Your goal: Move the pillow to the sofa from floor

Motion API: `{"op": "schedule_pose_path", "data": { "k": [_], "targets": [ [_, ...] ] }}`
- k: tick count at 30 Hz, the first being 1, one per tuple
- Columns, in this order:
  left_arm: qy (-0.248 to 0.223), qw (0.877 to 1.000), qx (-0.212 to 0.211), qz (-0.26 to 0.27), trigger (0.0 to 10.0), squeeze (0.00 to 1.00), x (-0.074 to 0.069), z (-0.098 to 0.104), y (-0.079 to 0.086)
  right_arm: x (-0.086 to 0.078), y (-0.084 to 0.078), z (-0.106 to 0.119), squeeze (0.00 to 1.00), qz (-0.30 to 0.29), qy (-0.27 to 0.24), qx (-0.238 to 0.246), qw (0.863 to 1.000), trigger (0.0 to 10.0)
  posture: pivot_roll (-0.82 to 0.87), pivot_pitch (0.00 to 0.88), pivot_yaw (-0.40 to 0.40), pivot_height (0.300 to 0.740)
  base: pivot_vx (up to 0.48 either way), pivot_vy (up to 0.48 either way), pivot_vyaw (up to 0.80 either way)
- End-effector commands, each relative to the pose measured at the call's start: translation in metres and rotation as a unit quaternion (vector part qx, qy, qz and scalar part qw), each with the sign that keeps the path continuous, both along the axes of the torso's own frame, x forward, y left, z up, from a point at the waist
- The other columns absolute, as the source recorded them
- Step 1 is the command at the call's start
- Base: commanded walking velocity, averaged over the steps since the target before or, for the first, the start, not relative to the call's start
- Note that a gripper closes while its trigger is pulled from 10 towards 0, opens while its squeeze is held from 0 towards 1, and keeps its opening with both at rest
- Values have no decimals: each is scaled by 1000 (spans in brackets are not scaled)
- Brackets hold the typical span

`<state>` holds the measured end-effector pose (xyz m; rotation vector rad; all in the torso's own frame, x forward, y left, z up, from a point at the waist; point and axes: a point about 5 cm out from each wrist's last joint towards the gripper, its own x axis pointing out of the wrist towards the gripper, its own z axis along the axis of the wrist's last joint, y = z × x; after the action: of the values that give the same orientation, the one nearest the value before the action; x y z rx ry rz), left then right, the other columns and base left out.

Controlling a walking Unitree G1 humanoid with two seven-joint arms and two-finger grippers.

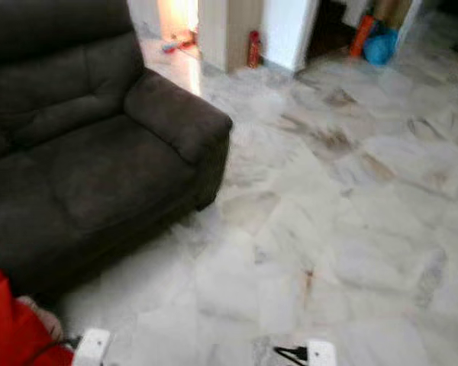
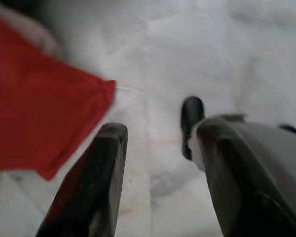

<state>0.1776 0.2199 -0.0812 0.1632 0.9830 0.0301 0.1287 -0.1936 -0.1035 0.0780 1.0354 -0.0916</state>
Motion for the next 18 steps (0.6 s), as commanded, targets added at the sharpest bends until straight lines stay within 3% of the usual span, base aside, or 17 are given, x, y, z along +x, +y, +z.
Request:
{"op": "schedule_pose_path", "data": {
  "k": [1, 8, 11, 18],
  "targets": [
    [14, 1000, -7, 13, 10000, 0, -9, -5, -2, -1, 1, -1, 0, 7, 7, 0, 1000, 10000, 129, 17, -127, 740, 0, 0, 800],
    [6, 1000, 4, 17, 10000, 0, -4, 0, 8, 7, 14, 0, 0, 30, 1, 5, 1000, 10000, 139, 0, -158, 740, 0, 0, 800],
    [4, 1000, 6, 15, 10000, 0, -1, 1, 8, 61, 14, 22, 0, 34, -62, 7, 997, 10000, 153, 0, -148, 740, 0, 0, 800],
    [5, 1000, -14, 27, 10000, 0, 2, -1, -7, 62, -5, 25, 0, -3, -66, -11, 998, 10000, 98, 0, -85, 740, 0, 0, 800]
  ]
}}
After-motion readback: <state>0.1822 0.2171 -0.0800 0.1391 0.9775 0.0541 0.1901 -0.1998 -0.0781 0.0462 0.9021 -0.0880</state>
